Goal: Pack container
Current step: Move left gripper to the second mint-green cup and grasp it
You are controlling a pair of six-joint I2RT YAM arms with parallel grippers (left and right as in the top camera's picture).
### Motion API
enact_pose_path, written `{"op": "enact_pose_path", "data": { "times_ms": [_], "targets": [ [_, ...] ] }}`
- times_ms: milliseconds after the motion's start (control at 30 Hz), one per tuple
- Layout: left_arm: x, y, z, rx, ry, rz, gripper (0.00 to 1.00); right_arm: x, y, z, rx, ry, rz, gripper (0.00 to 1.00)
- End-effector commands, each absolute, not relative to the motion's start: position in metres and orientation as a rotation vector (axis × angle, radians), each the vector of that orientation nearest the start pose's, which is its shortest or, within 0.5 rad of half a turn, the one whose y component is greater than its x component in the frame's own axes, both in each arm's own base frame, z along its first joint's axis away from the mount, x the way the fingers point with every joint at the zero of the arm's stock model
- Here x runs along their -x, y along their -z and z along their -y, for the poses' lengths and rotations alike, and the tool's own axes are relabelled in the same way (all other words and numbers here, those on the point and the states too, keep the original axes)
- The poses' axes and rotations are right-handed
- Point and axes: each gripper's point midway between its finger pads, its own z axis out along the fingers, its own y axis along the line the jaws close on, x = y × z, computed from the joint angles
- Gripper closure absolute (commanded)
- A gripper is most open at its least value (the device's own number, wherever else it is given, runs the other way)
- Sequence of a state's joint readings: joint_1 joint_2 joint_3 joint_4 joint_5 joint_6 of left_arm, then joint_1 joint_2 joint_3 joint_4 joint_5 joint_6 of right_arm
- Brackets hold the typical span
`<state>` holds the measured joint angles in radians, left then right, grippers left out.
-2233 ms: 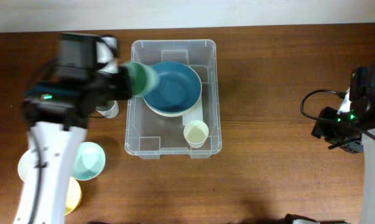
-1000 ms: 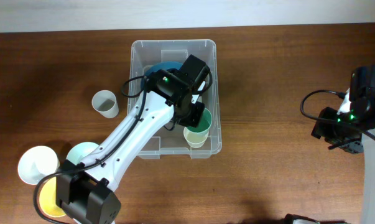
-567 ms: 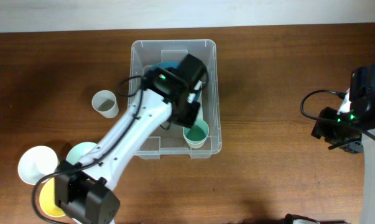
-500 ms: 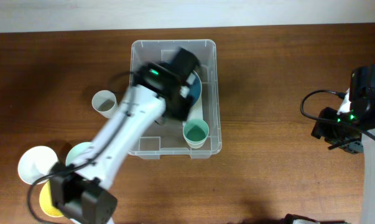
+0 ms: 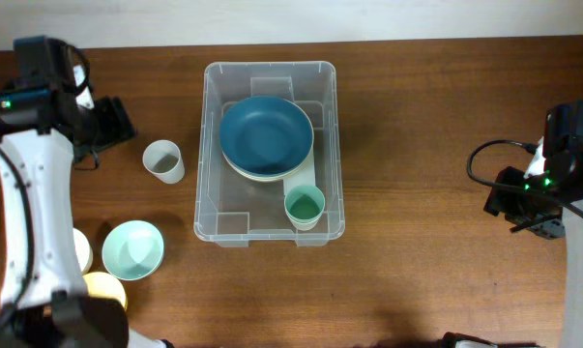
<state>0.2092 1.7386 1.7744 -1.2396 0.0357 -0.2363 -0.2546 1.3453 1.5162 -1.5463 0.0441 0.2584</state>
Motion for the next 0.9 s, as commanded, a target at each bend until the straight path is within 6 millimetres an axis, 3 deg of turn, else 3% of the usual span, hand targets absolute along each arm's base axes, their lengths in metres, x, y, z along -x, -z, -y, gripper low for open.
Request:
{"op": "enact_pose_path", "data": {
  "times_ms": [0,200,333,400,433,467,500,533,733,867],
  "targets": [
    [-0.392,-0.155,-0.067,0.639,0.148,-2.845,0.28,-0.228,-0.233,0.07,-0.754,0.083,-2.835,0.43],
    [-0.403,-0.085,-0.065,0.674,0.187,-2.986,0.28,-0.227,-0.233,0.07,-0.754,0.083,-2.835,0.43],
    [-0.403,-0.052,-0.065,0.696,0.189,-3.054,0.28,-0.227,-0.233,0.07,-0.754,0.083,-2.835,0.43],
    [-0.402,-0.043,-0.065,0.703,0.19,-3.074,0.35,-0.227,-0.233,0.07,-0.754,0.083,-2.835,0.43],
    [-0.401,-0.042,-0.065,0.702,0.19,-3.076,0.41,-0.227,-0.233,0.07,-0.754,0.083,-2.835,0.43],
    [-0.402,-0.042,-0.065,0.687,0.19,-3.079,0.58,-0.227,-0.233,0.07,-0.754,0.083,-2.835,0.43],
    [-0.402,-0.043,-0.065,0.657,0.19,-3.081,0.88,-0.227,-0.233,0.07,-0.754,0.083,-2.835,0.43],
    [-0.403,-0.045,-0.065,0.648,0.188,-3.077,0.98,-0.227,-0.233,0.07,-0.754,0.083,-2.835,0.43],
    [-0.404,-0.062,-0.066,0.64,0.182,-3.051,0.99,-0.227,-0.233,0.07,-0.754,0.083,-2.835,0.43],
    [-0.409,-0.103,-0.062,0.599,0.178,-2.985,0.99,-0.227,-0.233,0.07,-0.754,0.083,-2.835,0.43]
  ]
}}
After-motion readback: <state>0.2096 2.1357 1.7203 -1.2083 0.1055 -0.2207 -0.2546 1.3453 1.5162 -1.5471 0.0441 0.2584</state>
